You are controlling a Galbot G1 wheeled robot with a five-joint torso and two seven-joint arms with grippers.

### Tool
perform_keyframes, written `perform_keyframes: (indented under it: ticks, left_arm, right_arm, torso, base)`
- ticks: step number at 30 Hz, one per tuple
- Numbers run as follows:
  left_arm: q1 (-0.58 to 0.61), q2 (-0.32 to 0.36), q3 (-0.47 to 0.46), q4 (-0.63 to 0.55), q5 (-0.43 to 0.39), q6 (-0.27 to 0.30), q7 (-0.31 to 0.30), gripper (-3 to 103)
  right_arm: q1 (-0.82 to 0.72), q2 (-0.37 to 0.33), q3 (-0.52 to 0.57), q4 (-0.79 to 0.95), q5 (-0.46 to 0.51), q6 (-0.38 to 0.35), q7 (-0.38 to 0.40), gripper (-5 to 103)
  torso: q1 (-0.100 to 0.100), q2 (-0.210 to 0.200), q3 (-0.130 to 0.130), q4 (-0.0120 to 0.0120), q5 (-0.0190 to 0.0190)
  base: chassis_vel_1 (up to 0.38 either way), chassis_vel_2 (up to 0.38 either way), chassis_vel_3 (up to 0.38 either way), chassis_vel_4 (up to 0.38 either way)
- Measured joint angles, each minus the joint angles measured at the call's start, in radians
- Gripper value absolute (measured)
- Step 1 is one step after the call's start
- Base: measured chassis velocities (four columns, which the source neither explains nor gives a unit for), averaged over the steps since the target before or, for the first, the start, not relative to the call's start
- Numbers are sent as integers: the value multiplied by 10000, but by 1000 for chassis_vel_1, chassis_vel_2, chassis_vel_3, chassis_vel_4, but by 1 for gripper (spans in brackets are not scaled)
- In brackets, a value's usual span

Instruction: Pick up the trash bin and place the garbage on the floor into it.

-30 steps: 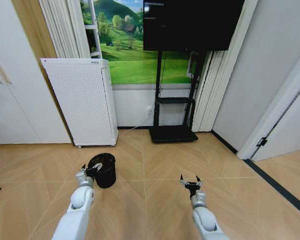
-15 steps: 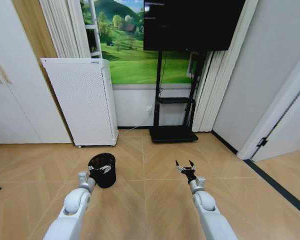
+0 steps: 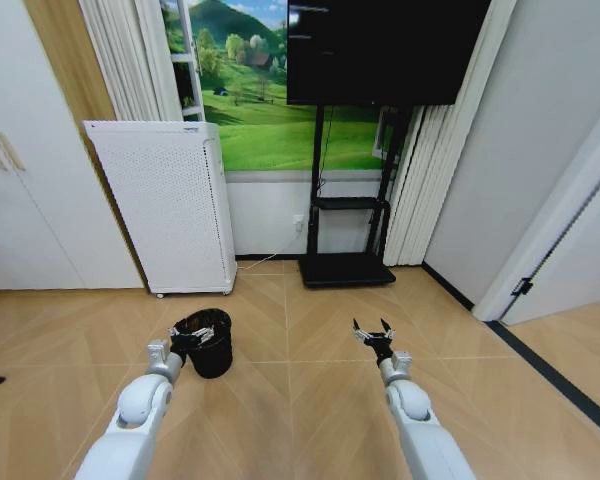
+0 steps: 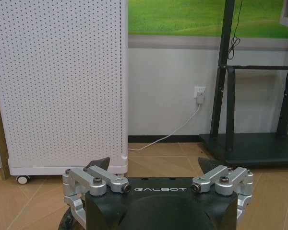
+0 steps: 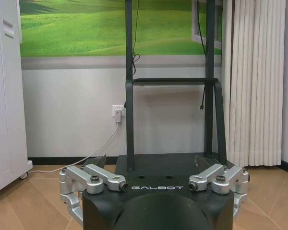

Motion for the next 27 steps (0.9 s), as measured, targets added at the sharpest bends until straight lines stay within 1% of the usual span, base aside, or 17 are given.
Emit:
perform_keyframes:
  ticks: [8, 9, 11, 12, 15, 21, 22, 27]
  left_arm:
    - [63, 160, -83, -136, -199, 93, -5, 100]
    - [63, 160, -83, -136, -199, 93, -5, 100]
    - [61, 196, -91, -149, -219, 98, -5, 100]
    - [61, 196, -91, -149, -219, 98, -5, 100]
    - [49, 215, -98, -188, -268, 147, 15, 100]
    - [45, 208, -96, -196, -288, 185, 13, 100]
    - [44, 187, -60, -194, -284, 186, 0, 100]
    - [39, 121, 86, -182, -224, 177, -64, 100]
  right_arm:
    - [-50, -60, 18, 109, 27, -107, 29, 100]
    - [-50, -60, 18, 109, 27, -107, 29, 100]
    - [-49, -90, 22, 109, 37, -138, 41, 100]
    - [-49, -90, 22, 109, 37, -138, 41, 100]
    - [-53, -157, 24, 133, 107, -200, 73, 100]
    - [-54, -204, 22, 133, 164, -224, 94, 100]
    - [-55, -237, 22, 113, 192, -225, 96, 100]
    - [-113, -336, 22, 93, 318, -209, 96, 100]
  torso:
    - [86, 335, 248, 1, 0]
    - [86, 335, 248, 1, 0]
    - [119, 461, 343, 1, 0]
    - [119, 461, 343, 1, 0]
    - [168, 643, 474, 1, 0]
    - [204, 753, 549, 0, 1]
    - [231, 845, 615, 1, 0]
    - [280, 1002, 722, 2, 1]
  base:
    - [0, 0, 0, 0]
    - [0, 0, 0, 0]
    - [0, 0, 0, 0]
    - [0, 0, 0, 0]
    - [0, 0, 0, 0]
    - [0, 0, 0, 0]
    - [0, 0, 0, 0]
    - [0, 0, 0, 0]
